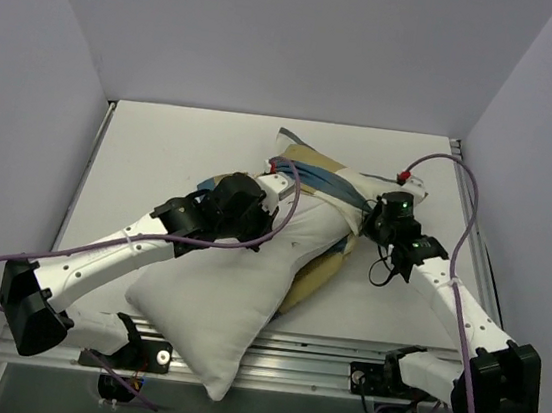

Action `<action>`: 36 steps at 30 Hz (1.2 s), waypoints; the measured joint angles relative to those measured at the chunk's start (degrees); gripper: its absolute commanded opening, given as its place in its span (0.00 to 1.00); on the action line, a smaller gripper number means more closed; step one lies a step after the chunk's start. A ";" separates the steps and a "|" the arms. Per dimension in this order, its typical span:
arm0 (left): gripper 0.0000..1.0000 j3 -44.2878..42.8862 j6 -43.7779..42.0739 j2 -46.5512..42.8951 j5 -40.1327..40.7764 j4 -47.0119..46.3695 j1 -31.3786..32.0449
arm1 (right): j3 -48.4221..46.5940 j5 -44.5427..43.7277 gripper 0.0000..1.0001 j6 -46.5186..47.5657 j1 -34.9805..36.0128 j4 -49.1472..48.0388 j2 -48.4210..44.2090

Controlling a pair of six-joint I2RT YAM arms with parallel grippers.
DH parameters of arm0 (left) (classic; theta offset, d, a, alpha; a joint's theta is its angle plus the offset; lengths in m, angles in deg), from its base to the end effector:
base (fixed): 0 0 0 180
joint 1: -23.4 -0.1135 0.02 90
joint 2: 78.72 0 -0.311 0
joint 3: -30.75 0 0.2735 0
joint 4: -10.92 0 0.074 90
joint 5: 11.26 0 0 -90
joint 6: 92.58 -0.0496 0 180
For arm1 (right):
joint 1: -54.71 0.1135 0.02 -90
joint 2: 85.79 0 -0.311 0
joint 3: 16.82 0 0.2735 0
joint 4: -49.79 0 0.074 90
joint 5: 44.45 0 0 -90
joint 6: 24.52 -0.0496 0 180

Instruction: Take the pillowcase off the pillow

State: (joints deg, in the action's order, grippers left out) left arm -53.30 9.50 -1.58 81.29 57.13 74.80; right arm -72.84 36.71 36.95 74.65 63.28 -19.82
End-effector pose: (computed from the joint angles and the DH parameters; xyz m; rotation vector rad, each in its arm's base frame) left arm 0.2001 -0.2471 0.3713 0.7552 2.1864 -0.5327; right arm 0.2617 0.0868 0.3014 0.2502 1.9806 0.3967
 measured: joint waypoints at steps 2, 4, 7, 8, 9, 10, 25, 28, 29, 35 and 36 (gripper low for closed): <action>0.02 1.95 0.63 -2.19 -1.68 -0.59 -0.02 | -1.38 2.19 0.00 -0.22 -4.42 2.01 -0.42; 0.02 3.50 1.09 -3.54 -3.30 -1.11 -0.07 | -2.91 4.98 0.00 -0.61 -9.01 4.02 -0.44; 0.02 5.29 1.97 -5.03 -6.10 -1.49 -0.07 | -4.79 8.94 0.00 -1.44 -15.80 6.99 -0.17; 0.02 5.68 2.34 -5.51 -6.86 -1.42 -0.07 | -5.51 10.21 0.00 -1.73 -18.01 8.00 0.22; 0.02 6.05 2.69 -6.19 -7.43 -1.33 -0.07 | -6.21 11.26 0.00 -2.01 -20.11 8.57 0.87; 0.02 6.32 3.04 -6.97 -7.74 -0.96 -0.07 | -6.88 12.17 0.00 -2.43 -22.29 9.07 1.75; 0.02 6.40 4.74 -10.23 -8.72 10.62 -2.73 | -13.88 9.60 0.00 -3.37 -39.10 7.21 10.86; 0.02 5.29 5.40 -9.62 -8.31 11.65 -8.04 | -17.33 10.75 0.00 -3.26 -39.34 7.41 10.86; 0.02 4.37 5.55 -9.29 -7.78 12.17 -10.10 | -19.04 11.02 0.00 -3.10 -38.93 7.67 10.86; 0.02 -4.24 5.79 -4.33 -4.79 14.93 -21.97 | -30.27 12.79 0.00 -1.86 -35.06 8.70 10.88; 0.02 -5.53 5.92 -3.26 -4.37 15.08 -23.80 | -31.76 13.11 0.00 -1.51 -34.88 8.74 10.95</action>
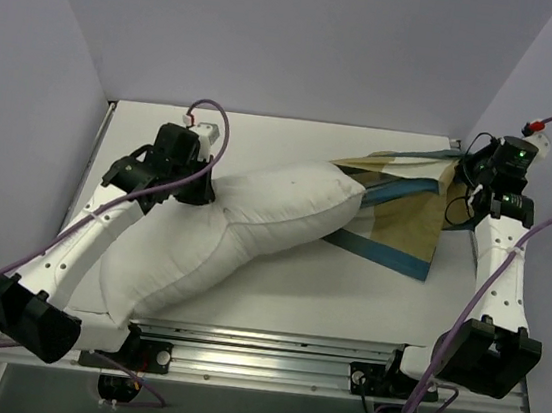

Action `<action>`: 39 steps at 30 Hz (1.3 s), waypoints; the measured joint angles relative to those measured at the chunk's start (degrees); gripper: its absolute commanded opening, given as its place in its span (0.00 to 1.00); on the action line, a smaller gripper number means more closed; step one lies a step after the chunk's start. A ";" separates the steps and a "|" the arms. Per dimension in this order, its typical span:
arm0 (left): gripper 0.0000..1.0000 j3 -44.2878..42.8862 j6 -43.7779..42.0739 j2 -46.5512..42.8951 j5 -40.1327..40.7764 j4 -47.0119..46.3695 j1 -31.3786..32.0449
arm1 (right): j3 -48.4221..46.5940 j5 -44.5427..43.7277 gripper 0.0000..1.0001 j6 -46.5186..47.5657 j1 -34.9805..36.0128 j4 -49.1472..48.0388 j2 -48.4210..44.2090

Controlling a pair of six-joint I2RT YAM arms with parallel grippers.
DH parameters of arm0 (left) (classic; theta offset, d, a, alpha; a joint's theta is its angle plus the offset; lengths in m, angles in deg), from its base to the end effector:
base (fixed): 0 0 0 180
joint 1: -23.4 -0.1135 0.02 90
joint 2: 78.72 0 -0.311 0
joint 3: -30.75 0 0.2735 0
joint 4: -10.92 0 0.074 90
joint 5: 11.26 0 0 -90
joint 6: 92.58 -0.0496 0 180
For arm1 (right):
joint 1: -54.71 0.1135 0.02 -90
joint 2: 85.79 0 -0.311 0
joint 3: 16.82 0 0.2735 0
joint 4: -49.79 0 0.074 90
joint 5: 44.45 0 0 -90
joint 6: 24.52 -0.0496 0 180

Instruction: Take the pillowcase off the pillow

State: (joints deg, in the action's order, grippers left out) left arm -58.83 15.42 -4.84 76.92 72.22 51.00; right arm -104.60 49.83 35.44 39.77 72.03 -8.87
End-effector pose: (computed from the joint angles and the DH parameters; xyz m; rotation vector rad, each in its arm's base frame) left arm 0.2504 -0.1327 0.3980 0.2169 2.3968 -0.4158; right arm 0.3287 -0.0839 0.4436 0.6288 1.6609 0.2567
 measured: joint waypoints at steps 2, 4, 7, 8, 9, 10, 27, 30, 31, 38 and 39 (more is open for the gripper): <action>0.02 -2.38 0.28 2.32 0.66 0.11 -3.41 | -2.51 1.33 0.00 0.74 0.13 0.11 0.20; 0.02 -4.50 0.66 4.87 1.70 0.37 -5.97 | -5.20 2.56 0.00 1.86 1.64 0.33 1.14; 0.02 -7.96 1.22 9.29 2.75 0.96 -8.57 | -8.07 4.39 0.00 3.30 5.33 0.31 2.84; 0.02 -9.60 1.36 11.28 2.93 1.20 -9.49 | -8.85 4.81 0.00 3.58 6.47 0.31 3.41; 0.02 -10.97 1.42 12.92 3.02 1.42 -10.23 | -9.38 5.18 0.00 3.80 7.69 0.28 3.78; 0.02 -12.39 1.53 14.43 3.04 1.81 -11.04 | -9.90 5.29 0.00 4.04 8.63 0.55 4.11; 0.02 -21.62 1.53 16.90 5.07 1.75 -21.35 | -29.46 -4.87 0.00 4.07 1.95 0.50 12.02; 0.02 -23.19 2.40 18.14 6.56 1.95 -21.38 | -29.79 -3.89 0.00 3.87 1.92 -0.98 14.43; 0.02 -23.67 2.73 18.73 7.06 1.64 -21.38 | -30.25 -3.37 0.00 3.74 1.95 -1.40 15.58; 0.09 -22.23 5.33 21.92 7.04 -2.36 -21.33 | -30.86 2.27 0.00 4.02 4.11 -5.99 23.19; 0.10 -21.03 5.46 21.79 7.02 -3.74 -21.33 | -30.18 2.71 0.00 4.17 4.72 -6.73 23.43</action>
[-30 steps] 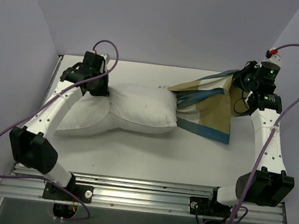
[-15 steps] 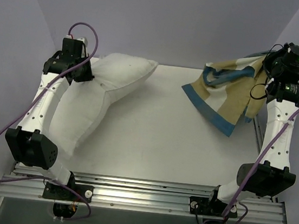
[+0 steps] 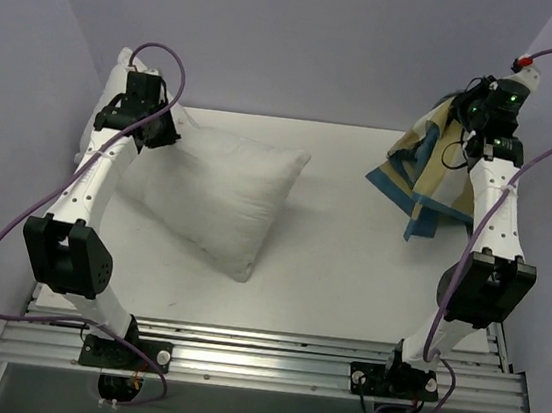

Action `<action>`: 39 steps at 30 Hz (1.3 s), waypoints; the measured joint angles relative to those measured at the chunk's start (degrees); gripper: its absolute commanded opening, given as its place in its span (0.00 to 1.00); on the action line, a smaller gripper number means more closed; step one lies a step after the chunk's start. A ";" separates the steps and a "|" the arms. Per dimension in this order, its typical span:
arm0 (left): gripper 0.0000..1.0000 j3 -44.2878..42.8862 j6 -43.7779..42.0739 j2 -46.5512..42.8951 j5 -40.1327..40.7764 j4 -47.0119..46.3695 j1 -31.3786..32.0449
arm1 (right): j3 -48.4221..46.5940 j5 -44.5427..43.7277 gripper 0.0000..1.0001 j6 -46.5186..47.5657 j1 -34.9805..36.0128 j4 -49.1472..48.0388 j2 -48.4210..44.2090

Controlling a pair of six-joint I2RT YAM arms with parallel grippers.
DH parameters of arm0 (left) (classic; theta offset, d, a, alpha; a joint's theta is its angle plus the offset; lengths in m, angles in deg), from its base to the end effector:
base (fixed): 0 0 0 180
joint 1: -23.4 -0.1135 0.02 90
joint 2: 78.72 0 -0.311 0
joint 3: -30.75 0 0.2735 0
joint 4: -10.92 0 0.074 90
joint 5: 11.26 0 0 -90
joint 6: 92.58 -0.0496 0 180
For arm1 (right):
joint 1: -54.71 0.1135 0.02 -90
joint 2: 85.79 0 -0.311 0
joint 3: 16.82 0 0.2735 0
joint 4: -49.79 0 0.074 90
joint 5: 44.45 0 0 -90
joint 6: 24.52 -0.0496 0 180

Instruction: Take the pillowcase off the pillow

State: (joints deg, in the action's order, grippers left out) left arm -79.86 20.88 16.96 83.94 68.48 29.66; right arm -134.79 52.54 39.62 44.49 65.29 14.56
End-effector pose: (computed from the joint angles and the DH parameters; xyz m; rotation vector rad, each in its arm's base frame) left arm 0.4039 -0.0398 0.4099 -0.3919 2.2829 -0.1589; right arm 0.4535 -0.0756 0.5068 0.3839 1.4936 0.3104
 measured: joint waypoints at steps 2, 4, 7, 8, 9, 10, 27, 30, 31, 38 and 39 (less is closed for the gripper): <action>0.16 2.34 0.33 -0.24 -0.11 -2.58 -0.04 | 2.75 0.87 0.00 0.11 1.55 -2.40 0.42; 0.22 5.03 0.44 -0.98 -0.33 -4.72 -0.04 | 5.31 1.44 0.02 0.24 2.71 -4.09 0.85; 0.45 8.85 0.37 -2.91 -1.09 -6.95 -0.04 | 8.61 1.49 0.14 -0.04 4.00 -5.88 2.99; 0.52 9.68 0.48 -3.63 -1.40 -7.15 -0.04 | 9.11 1.46 0.18 -0.20 4.20 -5.97 4.44; 0.66 10.38 0.61 -4.31 -1.70 -7.37 -0.04 | 9.22 1.51 0.26 -0.31 4.22 -5.90 6.12; 0.73 10.82 0.52 -4.90 -2.10 -7.50 -0.04 | 9.29 1.57 0.30 -0.72 4.22 -5.70 8.00; 0.94 6.78 -1.51 -25.16 -4.07 -1.99 -0.04 | 8.39 1.62 0.87 2.43 4.31 7.63 -6.34; 0.94 4.02 -3.10 -30.23 -3.89 0.39 -0.04 | 5.75 0.76 0.90 3.96 4.31 9.73 -14.27; 0.94 2.73 -3.80 -32.11 -3.76 1.40 -0.04 | 5.07 0.48 0.91 4.57 4.31 10.45 -16.85; 0.94 -3.89 -8.28 -42.34 -0.72 6.51 -0.04 | 4.31 -4.46 0.94 9.42 4.31 16.13 -33.31; 0.94 -4.46 -8.83 -43.78 0.04 7.06 -0.04 | 5.09 -5.62 0.97 10.03 4.31 16.50 -35.58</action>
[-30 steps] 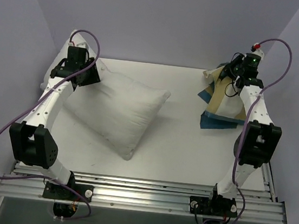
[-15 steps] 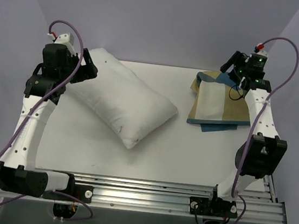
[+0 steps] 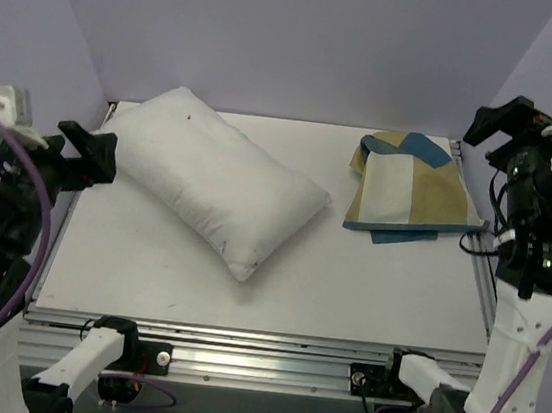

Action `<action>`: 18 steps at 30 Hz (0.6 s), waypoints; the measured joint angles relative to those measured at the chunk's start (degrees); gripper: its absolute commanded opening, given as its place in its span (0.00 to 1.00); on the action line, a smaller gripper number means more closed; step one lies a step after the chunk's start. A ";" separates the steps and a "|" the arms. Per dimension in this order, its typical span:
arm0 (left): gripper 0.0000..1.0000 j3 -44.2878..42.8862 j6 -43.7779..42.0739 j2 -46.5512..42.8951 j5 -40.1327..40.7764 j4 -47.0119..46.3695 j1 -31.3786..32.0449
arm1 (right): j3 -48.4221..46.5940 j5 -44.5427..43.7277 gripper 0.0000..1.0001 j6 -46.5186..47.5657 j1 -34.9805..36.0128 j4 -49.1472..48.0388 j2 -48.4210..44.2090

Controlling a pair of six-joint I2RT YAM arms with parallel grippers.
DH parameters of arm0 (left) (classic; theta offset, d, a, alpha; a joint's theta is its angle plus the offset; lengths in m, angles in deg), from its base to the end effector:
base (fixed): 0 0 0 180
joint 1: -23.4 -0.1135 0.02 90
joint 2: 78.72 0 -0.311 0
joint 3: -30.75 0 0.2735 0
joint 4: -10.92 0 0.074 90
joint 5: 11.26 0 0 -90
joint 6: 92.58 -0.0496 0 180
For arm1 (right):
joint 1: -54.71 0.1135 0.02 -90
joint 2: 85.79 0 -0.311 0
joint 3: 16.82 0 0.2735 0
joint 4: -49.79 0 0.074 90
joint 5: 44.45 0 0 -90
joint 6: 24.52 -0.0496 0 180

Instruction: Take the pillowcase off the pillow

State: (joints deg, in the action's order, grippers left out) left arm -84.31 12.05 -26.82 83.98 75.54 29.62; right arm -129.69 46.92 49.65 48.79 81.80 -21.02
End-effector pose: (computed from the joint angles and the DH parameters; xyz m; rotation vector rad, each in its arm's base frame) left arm 0.0750 -0.0036 0.5991 -0.1883 1.5890 -0.2100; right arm 0.1879 -0.0183 0.6327 0.2235 1.2723 0.1637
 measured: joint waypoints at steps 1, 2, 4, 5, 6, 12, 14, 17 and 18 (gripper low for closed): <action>0.94 -0.33 -0.39 -1.33 0.79 0.50 0.00 | 1.29 -1.16 0.98 0.61 0.00 0.28 -2.47; 0.94 -0.46 -0.79 -2.69 1.49 0.98 0.00 | 2.69 -2.34 0.98 1.18 0.00 0.87 -5.05; 0.94 -0.50 -1.53 -5.57 2.78 2.16 0.00 | 6.51 -5.01 0.99 2.12 0.35 1.60 -10.10; 0.94 -0.48 -1.81 -6.97 3.43 2.67 0.00 | 8.44 -6.78 1.00 2.40 1.05 2.12 -12.94; 0.94 -0.31 -2.01 -8.39 4.09 3.21 0.00 | 10.25 -8.24 1.00 2.56 1.88 2.47 -15.54; 0.94 -0.22 -2.34 -14.38 6.38 7.28 0.02 | 17.57 -16.94 1.00 2.64 7.39 2.54 -28.00; 0.94 -0.20 -2.40 -15.85 7.04 8.63 0.07 | 18.78 -19.26 1.00 2.71 9.60 2.45 -30.67; 0.94 0.50 -2.47 -18.23 9.22 9.94 0.09 | 19.91 -21.90 1.00 2.95 12.17 2.38 -33.29; 0.94 0.96 -2.47 -19.19 10.21 10.21 0.22 | 20.35 -22.60 1.00 3.06 12.90 2.34 -33.97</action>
State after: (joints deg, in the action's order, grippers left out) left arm -83.35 9.58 -46.01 94.19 85.75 29.84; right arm -109.34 24.32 52.71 61.69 84.13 -54.99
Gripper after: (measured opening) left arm 0.938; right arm 0.996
